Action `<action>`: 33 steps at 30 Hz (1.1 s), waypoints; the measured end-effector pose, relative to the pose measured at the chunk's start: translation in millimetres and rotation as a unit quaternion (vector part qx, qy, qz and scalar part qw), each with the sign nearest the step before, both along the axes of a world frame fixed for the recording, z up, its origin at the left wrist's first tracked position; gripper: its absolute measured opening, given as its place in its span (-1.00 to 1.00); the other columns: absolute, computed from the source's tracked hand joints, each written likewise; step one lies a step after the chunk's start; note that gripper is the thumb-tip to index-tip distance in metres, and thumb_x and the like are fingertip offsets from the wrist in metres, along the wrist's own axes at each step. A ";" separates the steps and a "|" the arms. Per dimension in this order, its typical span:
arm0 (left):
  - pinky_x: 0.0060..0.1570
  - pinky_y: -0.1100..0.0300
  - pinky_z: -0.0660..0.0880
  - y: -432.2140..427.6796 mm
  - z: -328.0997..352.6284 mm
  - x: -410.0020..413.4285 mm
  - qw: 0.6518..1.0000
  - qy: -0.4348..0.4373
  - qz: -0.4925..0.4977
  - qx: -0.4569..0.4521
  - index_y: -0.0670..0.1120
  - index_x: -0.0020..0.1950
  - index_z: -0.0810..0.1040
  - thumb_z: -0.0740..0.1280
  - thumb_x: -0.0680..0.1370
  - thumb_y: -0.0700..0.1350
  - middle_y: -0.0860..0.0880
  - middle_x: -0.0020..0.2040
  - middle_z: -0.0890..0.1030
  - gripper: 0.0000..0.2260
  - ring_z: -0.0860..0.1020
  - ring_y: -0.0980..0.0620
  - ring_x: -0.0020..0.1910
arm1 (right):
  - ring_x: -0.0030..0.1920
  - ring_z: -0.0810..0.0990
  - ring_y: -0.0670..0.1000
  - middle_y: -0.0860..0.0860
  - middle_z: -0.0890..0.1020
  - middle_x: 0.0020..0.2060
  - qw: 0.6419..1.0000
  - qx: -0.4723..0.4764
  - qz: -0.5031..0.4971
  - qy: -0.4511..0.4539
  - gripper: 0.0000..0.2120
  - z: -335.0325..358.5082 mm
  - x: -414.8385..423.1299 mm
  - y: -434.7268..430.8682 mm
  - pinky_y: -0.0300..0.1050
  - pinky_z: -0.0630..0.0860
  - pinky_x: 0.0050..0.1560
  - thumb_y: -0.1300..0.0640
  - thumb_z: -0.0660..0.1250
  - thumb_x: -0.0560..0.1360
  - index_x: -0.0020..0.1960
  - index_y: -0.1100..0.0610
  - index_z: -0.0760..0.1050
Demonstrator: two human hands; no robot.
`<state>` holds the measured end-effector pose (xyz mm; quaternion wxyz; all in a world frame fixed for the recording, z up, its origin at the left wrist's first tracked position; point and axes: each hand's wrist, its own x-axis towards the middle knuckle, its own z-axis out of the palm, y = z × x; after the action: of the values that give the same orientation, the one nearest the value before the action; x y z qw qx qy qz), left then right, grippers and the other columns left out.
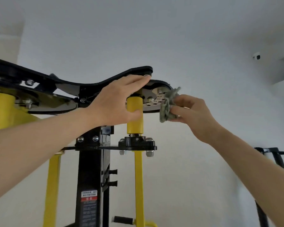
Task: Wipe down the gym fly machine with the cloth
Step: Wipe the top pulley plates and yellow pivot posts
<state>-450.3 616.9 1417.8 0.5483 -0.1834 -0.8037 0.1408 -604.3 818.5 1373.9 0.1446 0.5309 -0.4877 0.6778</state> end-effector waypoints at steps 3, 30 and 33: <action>0.51 0.07 0.25 -13.5 -15.4 6.5 0.999 0.019 0.017 -0.031 -0.05 0.60 0.28 0.33 0.44 0.02 0.05 0.60 0.26 -0.28 0.18 0.09 0.59 | -0.08 0.73 0.13 0.10 0.72 -0.10 0.990 0.065 -0.083 0.090 -0.88 -8.0 23.4 -7.7 0.02 0.66 0.03 0.33 0.46 0.49 -0.07 0.14 0.68; 0.21 -0.04 0.40 -187.7 -132.1 28.6 0.946 -0.075 0.314 0.023 0.00 0.50 0.37 0.20 0.52 0.18 -0.01 0.27 0.59 -0.43 0.52 -0.09 0.21 | -0.04 0.59 0.05 0.01 0.67 -0.05 0.747 0.376 -0.408 0.366 -0.82 -28.3 86.7 -199.9 -0.04 0.55 -0.04 0.14 0.35 0.55 0.14 0.07 0.63; 0.08 -0.03 0.40 -202.6 -137.9 42.2 0.927 -0.039 0.373 -0.014 -0.09 0.50 0.36 0.20 0.52 0.14 -0.09 0.19 0.62 -0.41 0.56 -0.13 0.11 | -0.03 0.61 0.07 0.02 0.70 -0.04 0.765 0.372 -0.401 0.341 -0.83 -25.6 84.6 -224.8 0.06 0.58 0.03 0.13 0.39 0.53 0.11 0.06 0.66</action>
<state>-408.1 414.3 1280.0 0.4215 0.1162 -0.8331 0.3387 -519.7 593.8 1348.3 0.3506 0.4951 -0.7889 0.0978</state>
